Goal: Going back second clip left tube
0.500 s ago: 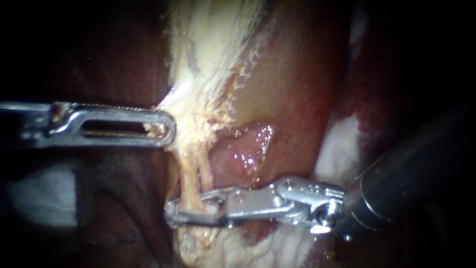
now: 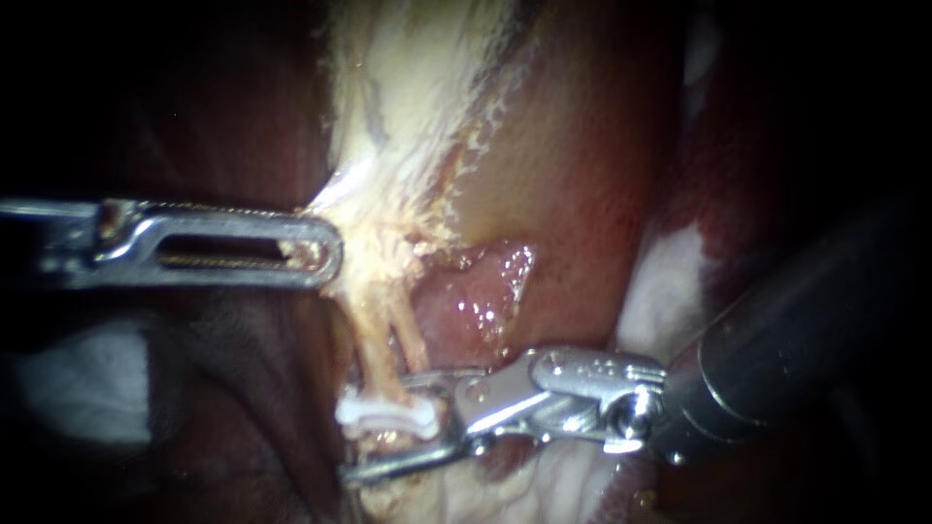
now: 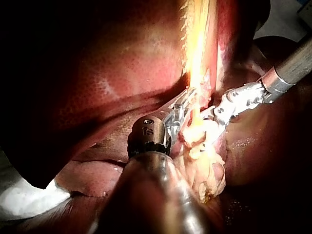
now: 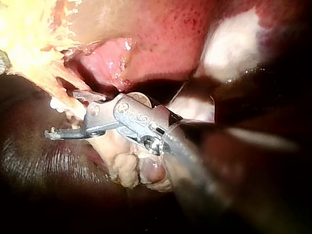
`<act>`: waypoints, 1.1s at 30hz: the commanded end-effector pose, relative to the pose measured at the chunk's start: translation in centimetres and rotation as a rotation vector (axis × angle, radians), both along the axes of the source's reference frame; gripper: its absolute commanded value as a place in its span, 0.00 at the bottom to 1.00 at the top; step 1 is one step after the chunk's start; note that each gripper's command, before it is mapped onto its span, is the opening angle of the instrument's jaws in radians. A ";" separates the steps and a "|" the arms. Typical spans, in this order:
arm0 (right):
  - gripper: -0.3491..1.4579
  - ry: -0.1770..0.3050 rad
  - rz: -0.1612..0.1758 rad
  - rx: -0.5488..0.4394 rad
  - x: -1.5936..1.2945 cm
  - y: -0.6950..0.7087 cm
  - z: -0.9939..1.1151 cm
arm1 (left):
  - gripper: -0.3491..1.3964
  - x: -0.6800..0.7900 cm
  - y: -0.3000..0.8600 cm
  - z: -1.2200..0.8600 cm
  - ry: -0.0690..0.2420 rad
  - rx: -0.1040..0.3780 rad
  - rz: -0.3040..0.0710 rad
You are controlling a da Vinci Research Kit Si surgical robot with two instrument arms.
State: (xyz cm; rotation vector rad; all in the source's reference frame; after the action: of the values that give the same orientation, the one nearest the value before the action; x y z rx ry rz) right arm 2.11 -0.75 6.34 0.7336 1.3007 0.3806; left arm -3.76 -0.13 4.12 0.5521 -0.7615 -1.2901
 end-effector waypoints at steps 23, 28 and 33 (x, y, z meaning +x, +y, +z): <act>0.52 0.050 0.001 -0.242 -0.72 0.17 -0.15 | 0.00 0.02 -0.01 0.00 0.000 0.000 0.000; 0.52 0.058 0.007 -0.289 -1.13 0.41 -0.40 | 0.00 0.01 -0.01 0.00 0.000 0.000 0.000; 0.52 0.069 0.034 -0.349 -1.54 0.68 -0.66 | 0.00 0.01 0.00 0.00 0.000 0.000 0.000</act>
State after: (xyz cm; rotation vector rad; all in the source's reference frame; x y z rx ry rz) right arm 0.51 -0.04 5.65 0.4258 1.4024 0.1496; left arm -3.74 -0.13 4.12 0.5518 -0.7617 -1.2900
